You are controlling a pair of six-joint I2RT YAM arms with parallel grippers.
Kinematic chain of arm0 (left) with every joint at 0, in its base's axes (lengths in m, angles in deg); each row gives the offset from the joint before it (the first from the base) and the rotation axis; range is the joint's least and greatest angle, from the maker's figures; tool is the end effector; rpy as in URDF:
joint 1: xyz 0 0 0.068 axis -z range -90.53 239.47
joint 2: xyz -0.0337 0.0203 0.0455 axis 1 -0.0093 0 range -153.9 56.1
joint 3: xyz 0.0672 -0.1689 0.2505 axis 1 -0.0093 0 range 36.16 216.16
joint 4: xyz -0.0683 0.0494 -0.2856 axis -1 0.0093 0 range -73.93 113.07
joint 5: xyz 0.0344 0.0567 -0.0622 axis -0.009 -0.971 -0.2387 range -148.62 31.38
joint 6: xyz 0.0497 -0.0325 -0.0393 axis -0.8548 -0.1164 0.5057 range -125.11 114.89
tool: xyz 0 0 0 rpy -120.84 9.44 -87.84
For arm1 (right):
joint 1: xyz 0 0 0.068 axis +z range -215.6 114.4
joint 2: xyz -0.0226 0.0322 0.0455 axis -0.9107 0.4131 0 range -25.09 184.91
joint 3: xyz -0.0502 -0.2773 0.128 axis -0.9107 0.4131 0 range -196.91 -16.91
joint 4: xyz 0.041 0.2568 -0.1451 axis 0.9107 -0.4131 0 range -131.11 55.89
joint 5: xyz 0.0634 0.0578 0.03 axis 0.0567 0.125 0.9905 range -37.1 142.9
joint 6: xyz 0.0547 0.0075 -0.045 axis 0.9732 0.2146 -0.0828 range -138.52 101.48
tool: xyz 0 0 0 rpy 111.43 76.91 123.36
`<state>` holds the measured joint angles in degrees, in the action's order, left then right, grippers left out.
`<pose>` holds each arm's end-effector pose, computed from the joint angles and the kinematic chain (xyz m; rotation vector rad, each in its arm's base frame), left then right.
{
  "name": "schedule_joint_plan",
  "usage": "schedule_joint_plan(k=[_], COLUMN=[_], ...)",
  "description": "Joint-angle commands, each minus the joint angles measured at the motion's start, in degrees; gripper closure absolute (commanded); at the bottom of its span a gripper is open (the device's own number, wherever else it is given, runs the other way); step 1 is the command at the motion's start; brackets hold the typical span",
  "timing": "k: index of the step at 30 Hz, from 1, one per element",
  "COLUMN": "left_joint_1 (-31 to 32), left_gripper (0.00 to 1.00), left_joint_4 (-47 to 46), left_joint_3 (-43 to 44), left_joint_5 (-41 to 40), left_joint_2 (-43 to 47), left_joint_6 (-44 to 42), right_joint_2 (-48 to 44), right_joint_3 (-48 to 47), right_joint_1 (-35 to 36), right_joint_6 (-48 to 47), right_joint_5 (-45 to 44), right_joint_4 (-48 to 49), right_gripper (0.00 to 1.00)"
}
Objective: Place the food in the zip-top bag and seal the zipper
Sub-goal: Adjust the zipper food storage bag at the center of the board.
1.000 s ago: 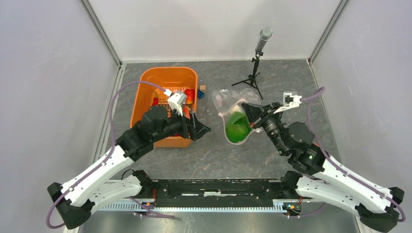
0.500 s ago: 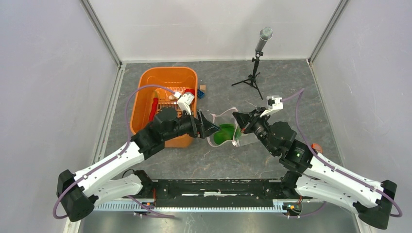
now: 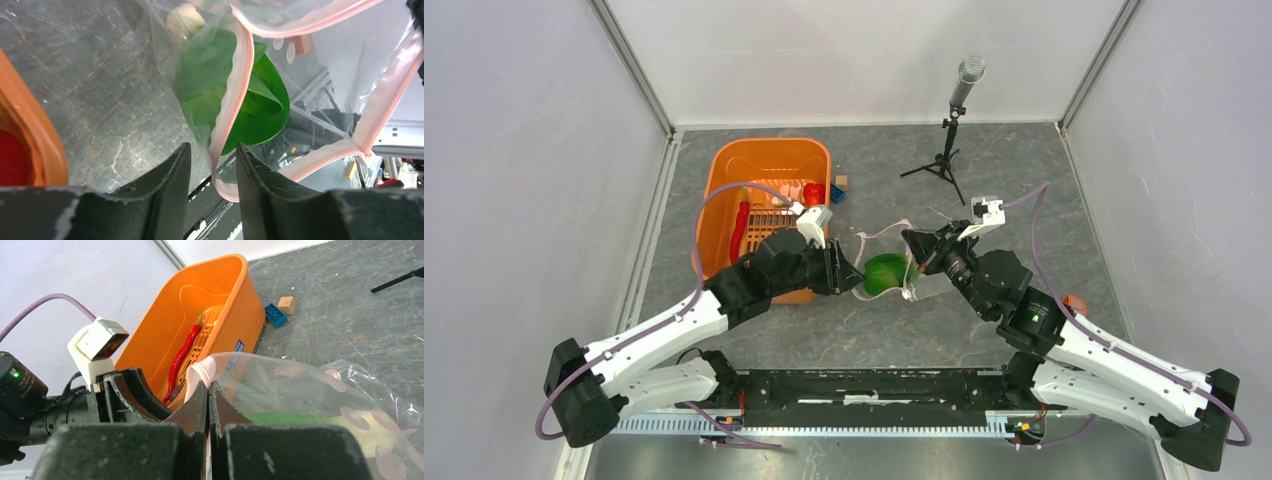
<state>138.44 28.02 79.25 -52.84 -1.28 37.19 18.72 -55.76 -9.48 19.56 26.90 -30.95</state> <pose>0.1699 -0.2042 0.2974 0.1979 2.2015 -1.0603 0.1420 0.1653 0.3537 0.1050 1.6727 0.9041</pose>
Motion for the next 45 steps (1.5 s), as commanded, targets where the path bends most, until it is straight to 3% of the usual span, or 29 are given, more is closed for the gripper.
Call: schedule_joint_plan(k=[1,3,9,18,21,23,27,31,33,37,39,43,45], left_joint_1=[1.5,1.6,1.5,1.5,1.4,1.9,2.3,2.1,2.1,1.4,0.0,-1.8,-1.8], left_gripper=[0.64,0.79,0.98,0.98,0.98,0.98,0.98,0.98,0.98,0.98,0.98,0.98,0.98], left_joint_4=[0.5,0.7,5.1,14.2,21.0,18.8,14.5,19.8,18.6,3.6,-2.0,0.7,-0.2], left_joint_3=[1.4,2.6,17.4,48.4,55.7,55.2,49.0,48.4,43.6,25.4,19.5,19.5,19.0], left_joint_5=[1.6,1.3,1.2,8.6,13.2,18.1,11.6,7.0,7.1,3.9,4.7,3.1,3.7], left_joint_2=[-0.9,-0.4,-2.3,-18.2,-24.9,-25.4,-23.9,-31.5,-33.0,-27.1,-22.8,-17.6,-14.8], left_joint_6=[-1.9,-2.6,-9.9,-16.6,-17.8,-17.1,-23.4,-25.9,-22.6,-17.7,-16.2,-17.5,-17.6], right_joint_2=[0.0,-0.3,-3.5,-14.8,-14.6,-15.8,-15.7,-14.8,-11.5,-2.5,-2.5,-8.4,-9.4], right_joint_3=[-1.3,-1.6,-3.6,-4.7,-9.1,-8.9,-10.1,-8.5,-8.1,-4.8,-1.3,3.1,2.4], right_joint_1=[-0.1,-0.1,-0.1,0.0,-0.1,-0.1,-0.1,0.0,-0.1,-0.1,-0.1,-0.1,-0.1], right_joint_6=[-1.0,-2.8,-14.2,-25.6,-24.5,-26.2,-28.6,-28.6,-27.8,-21.3,-20.2,-21.8,-23.6], right_joint_5=[-1.4,-2.2,-4.6,-2.7,-10.4,-9.2,-6.2,-3.1,-3.8,-4.4,-2.0,4.5,6.2], right_joint_4=[3.6,3.1,0.0,3.3,-5.5,-5.6,-7.2,-3.8,-7.0,-16.2,-13.0,0.8,2.5], right_gripper=[1.00,1.00,1.00,1.00,1.00,1.00,1.00,1.00,1.00,1.00,1.00,1.00,1.00])
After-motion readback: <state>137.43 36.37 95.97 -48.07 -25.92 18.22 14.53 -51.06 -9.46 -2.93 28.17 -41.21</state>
